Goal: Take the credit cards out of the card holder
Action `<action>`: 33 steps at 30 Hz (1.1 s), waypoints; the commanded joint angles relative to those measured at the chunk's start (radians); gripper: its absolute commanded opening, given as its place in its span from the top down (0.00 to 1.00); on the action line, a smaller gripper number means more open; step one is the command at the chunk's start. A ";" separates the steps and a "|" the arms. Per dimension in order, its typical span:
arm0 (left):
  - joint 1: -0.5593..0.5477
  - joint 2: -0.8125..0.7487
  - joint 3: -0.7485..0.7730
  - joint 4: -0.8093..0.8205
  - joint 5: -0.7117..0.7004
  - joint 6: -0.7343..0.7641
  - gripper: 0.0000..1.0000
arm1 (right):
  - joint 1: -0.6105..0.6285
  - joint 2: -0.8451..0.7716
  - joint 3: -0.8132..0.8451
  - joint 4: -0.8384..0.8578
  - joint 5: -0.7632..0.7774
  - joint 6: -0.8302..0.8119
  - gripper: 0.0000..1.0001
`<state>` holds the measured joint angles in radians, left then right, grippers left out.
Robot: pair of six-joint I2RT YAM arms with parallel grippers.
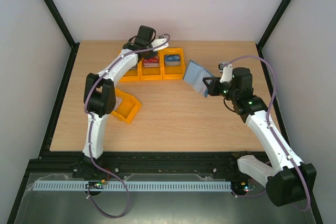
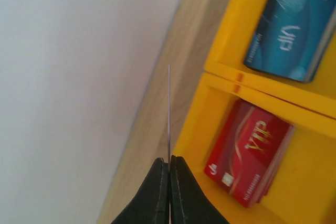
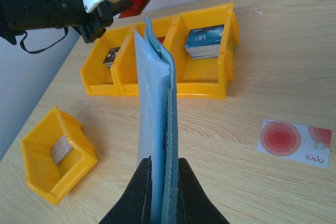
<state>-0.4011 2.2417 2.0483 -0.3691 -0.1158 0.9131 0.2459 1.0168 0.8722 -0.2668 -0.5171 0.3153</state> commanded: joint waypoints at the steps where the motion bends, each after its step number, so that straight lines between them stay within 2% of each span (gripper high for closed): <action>1: -0.007 -0.011 -0.049 -0.020 -0.021 0.035 0.98 | -0.005 0.000 0.040 0.001 -0.001 -0.019 0.98; 6: -0.021 -0.046 -0.116 -0.025 -0.058 0.054 0.98 | -0.005 0.000 0.042 0.004 -0.004 -0.025 0.98; 12: -0.034 0.009 -0.140 0.037 -0.168 0.057 0.98 | -0.004 0.000 0.047 0.000 -0.011 -0.031 0.98; 23: -0.047 0.067 -0.158 0.130 -0.248 0.099 0.98 | -0.004 -0.029 0.048 -0.005 -0.023 -0.040 0.98; 29: -0.045 0.067 -0.163 0.102 -0.226 0.078 0.98 | -0.004 -0.035 0.042 -0.002 -0.026 -0.044 0.98; 33: -0.046 0.086 -0.164 0.140 -0.222 0.079 0.98 | -0.004 -0.037 0.044 0.003 -0.035 -0.044 0.98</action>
<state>-0.4450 2.3035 1.8893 -0.2569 -0.3305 0.9997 0.2459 1.0012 0.8780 -0.2687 -0.5335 0.2874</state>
